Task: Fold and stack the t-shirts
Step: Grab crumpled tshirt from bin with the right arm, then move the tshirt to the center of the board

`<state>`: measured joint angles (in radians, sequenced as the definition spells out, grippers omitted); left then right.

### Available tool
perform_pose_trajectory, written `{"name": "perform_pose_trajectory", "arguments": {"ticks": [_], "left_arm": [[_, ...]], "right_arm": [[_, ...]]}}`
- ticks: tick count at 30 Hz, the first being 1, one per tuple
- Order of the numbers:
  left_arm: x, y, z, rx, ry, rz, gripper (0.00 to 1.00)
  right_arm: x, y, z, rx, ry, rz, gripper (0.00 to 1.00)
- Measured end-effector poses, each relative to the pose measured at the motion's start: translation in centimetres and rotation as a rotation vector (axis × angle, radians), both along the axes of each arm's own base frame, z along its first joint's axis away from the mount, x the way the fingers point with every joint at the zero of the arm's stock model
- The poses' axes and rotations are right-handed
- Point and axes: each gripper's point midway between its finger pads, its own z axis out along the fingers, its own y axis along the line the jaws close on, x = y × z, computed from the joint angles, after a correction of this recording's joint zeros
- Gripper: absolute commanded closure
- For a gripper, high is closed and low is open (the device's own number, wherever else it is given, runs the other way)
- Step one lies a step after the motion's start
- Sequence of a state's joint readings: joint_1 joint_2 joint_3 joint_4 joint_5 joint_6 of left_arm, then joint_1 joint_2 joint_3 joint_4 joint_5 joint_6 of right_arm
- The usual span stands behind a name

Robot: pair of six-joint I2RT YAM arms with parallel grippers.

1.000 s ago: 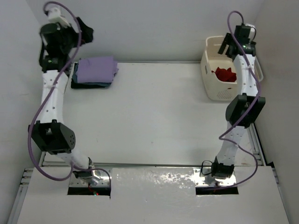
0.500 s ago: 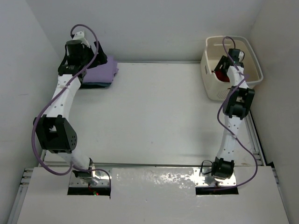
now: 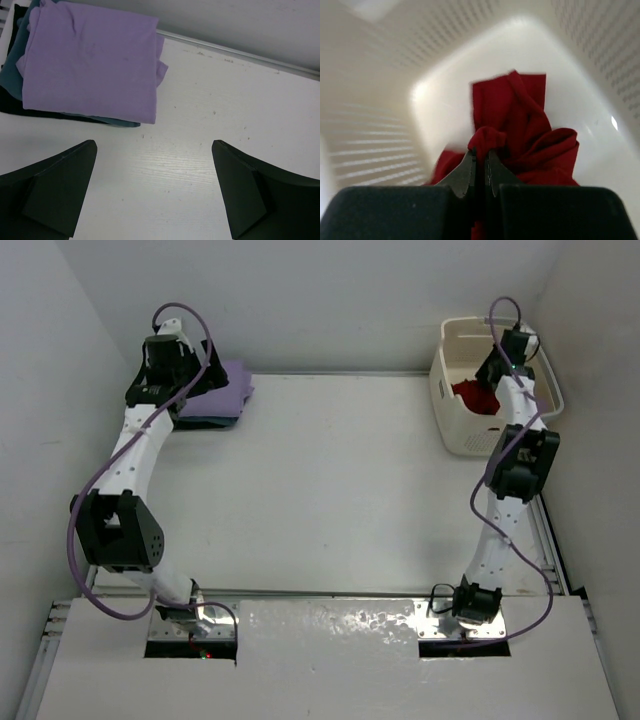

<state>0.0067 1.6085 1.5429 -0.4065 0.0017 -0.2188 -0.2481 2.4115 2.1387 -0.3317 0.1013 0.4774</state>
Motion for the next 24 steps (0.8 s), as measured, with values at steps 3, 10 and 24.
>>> {"name": "perform_pose_trajectory", "arguments": {"ticks": [3,10,24], "left_arm": [[-0.5,-0.4,-0.4,-0.016,0.004,-0.012,0.00],[-1.9,-1.2,-0.6,-0.056,-0.015,-0.043,0.00],[-4.6,-2.1,-0.3,-0.112,-0.064,-0.059,0.00]], "right_arm": [[0.3,1.2,9.2,-0.034,-0.171,0.032,1.00],[-2.8,9.7,35.4,-0.099,-0.729,0.309,1.00],[-22.0,38.9,50.3,0.173,-1.177,1.346,1.00]]}}
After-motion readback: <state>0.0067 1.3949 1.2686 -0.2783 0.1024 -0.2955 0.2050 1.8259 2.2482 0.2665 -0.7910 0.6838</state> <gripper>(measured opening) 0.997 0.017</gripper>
